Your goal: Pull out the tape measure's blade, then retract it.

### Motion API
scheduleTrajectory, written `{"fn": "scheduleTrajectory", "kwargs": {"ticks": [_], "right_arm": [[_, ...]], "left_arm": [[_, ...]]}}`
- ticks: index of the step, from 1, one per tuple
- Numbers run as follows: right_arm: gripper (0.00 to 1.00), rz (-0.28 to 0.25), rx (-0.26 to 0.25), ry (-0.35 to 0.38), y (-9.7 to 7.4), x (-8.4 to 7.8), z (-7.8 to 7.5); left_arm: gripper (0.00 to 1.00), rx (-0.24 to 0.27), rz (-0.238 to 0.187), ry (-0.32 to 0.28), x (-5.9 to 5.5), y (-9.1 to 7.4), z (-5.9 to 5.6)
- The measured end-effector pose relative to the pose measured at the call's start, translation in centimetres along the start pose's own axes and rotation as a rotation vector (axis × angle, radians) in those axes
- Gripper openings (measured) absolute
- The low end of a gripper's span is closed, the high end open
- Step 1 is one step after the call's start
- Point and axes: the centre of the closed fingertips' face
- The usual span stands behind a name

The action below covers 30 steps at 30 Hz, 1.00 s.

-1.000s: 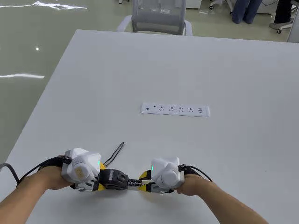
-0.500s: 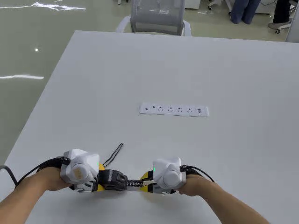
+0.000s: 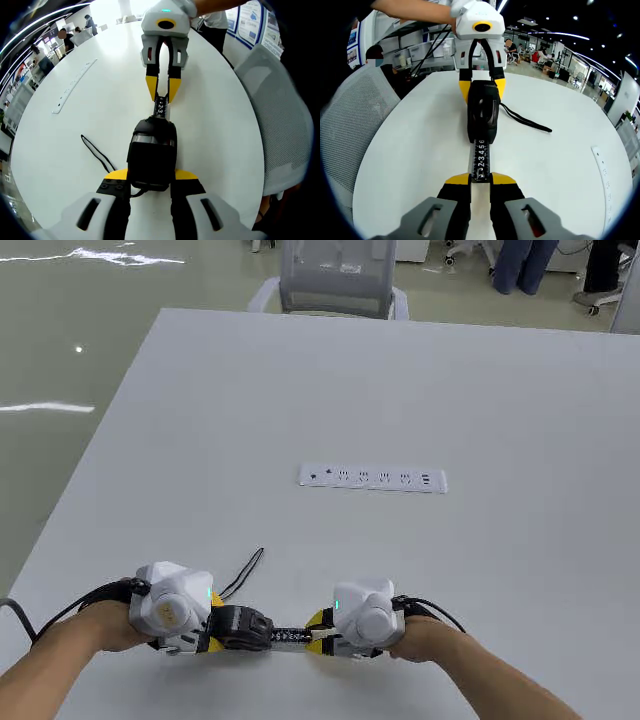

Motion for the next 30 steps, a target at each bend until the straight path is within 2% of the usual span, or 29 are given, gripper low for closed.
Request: {"fn": "scheduleTrajectory", "kwargs": {"ticks": [30], "right_arm": [[0.12, -0.002, 0.004, 0.002, -0.79, -0.92, 0.14]], "left_arm": [[0.26, 0.005, -0.002, -0.005, -0.03, -0.06, -0.11]]}}
Point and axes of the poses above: the centre of the closed fingertips' face, and the gripper's own axes: y roughly forward along the fingers, z roughly to its left, x roughly out of its top, and after that the axes turned 15 degrees about z, right-handed
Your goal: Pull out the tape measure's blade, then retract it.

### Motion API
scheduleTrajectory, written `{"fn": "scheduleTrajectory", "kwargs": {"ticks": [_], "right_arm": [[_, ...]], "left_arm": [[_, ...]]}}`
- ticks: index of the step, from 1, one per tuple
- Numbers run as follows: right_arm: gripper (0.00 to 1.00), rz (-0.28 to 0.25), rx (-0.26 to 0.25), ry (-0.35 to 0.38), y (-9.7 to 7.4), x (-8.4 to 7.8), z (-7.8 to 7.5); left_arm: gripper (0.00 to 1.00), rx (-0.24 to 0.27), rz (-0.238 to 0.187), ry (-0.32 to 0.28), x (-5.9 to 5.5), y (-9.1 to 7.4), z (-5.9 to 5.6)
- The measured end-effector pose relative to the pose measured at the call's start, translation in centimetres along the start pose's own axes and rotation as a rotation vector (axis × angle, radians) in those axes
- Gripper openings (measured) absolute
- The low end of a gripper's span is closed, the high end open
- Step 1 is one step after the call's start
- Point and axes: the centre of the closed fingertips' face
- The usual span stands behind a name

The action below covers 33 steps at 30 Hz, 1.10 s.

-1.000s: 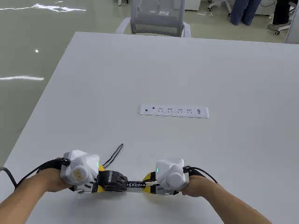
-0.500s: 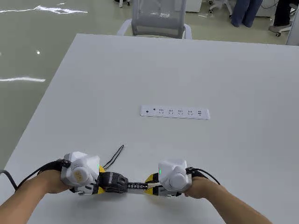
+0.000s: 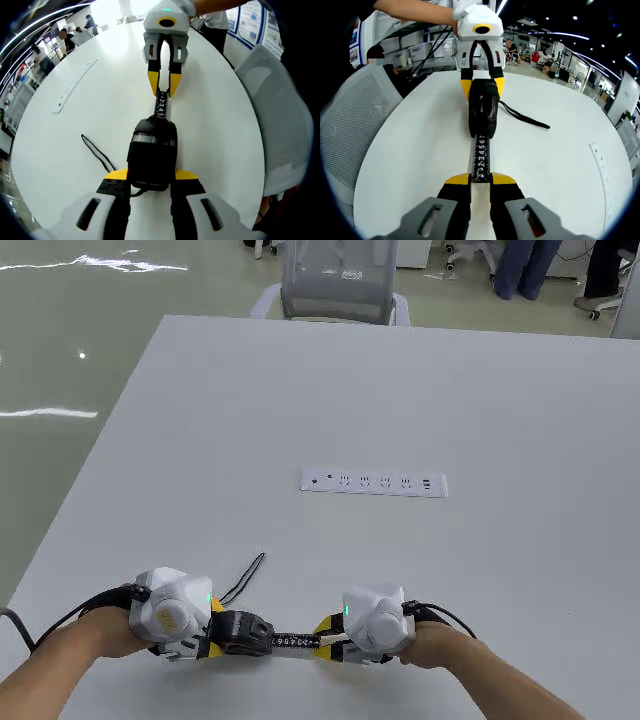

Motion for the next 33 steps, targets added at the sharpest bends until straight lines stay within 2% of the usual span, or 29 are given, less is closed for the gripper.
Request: {"fn": "scheduleTrajectory", "kwargs": {"ticks": [33], "right_arm": [[0.12, 0.006, -0.006, 0.008, -1.2, -1.5, 0.0]], "left_arm": [[0.26, -0.002, 0.001, -0.007, 0.0, 0.0, 0.1]]}}
Point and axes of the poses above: the centre of the closed fingertips' face, and the gripper's own axes: y roughly forward along the fingers, z roughly to its left, x roughly out of its top, and after that the axes turned 15 degrees about z, right-handed
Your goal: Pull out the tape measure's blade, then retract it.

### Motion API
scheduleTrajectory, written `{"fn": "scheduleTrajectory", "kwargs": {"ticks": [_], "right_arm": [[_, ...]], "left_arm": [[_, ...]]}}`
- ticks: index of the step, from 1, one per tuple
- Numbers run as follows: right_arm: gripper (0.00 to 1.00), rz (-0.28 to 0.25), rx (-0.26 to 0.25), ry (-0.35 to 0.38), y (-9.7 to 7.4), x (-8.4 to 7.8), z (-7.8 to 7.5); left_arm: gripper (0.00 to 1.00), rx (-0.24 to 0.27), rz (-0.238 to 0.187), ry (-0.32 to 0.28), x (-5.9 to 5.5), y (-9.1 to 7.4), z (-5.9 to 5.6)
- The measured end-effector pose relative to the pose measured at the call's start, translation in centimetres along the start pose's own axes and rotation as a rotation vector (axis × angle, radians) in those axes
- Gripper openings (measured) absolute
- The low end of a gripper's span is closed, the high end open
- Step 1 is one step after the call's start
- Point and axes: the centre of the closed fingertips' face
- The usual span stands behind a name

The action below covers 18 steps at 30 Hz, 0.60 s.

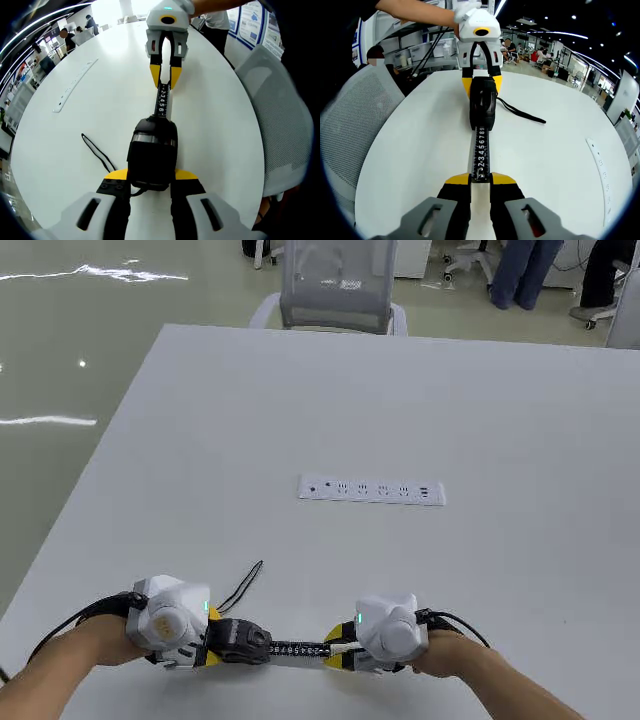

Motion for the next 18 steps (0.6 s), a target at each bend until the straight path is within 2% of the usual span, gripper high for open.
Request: {"fn": "scheduleTrajectory", "kwargs": {"ticks": [18], "right_arm": [[0.12, 0.005, 0.004, 0.005, -0.48, -0.80, 0.14]], "left_arm": [[0.26, 0.004, -0.004, -0.001, 0.01, 0.15, -0.03]]}}
Point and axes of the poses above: the centre of the closed fingertips' face, and the gripper's own axes: y roughly forward along the fingers, z roughly to its left, x roughly out of its top, and after that the axes turned 15 degrees about z, right-handed
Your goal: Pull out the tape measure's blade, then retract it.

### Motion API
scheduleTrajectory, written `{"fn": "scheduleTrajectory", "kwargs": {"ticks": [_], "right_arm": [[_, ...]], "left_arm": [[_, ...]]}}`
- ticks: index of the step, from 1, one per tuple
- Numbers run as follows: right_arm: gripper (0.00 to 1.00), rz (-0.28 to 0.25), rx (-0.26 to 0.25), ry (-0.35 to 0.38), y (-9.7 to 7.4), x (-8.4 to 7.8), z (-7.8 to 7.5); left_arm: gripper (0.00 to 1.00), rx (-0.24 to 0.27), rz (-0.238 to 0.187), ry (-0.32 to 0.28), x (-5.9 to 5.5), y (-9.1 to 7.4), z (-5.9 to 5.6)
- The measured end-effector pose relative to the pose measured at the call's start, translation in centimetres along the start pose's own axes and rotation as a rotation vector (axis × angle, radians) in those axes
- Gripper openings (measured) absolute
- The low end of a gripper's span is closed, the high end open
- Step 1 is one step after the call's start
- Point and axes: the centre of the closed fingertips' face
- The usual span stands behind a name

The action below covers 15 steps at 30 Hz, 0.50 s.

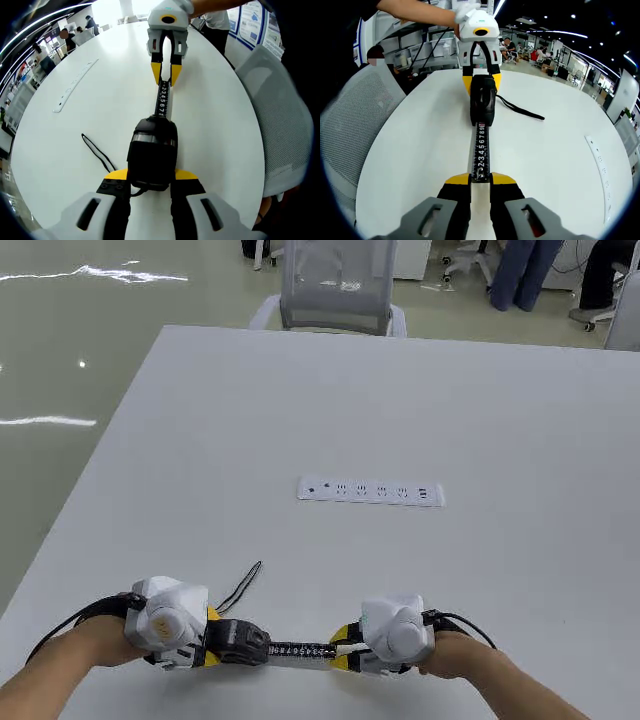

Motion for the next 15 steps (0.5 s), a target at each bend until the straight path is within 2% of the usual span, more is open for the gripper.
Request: {"fn": "scheduleTrajectory", "kwargs": {"ticks": [15], "right_arm": [[0.12, -0.001, 0.001, 0.011, -0.29, -0.55, 0.03]], "left_arm": [[0.26, 0.000, 0.000, -0.002, 0.02, -0.07, -0.08]]}}
Point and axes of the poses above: the centre of the closed fingertips' face, and the gripper's own axes: y roughly forward along the fingers, z roughly to its left, x roughly out of its top, and after that the axes turned 15 degrees about z, right-handed
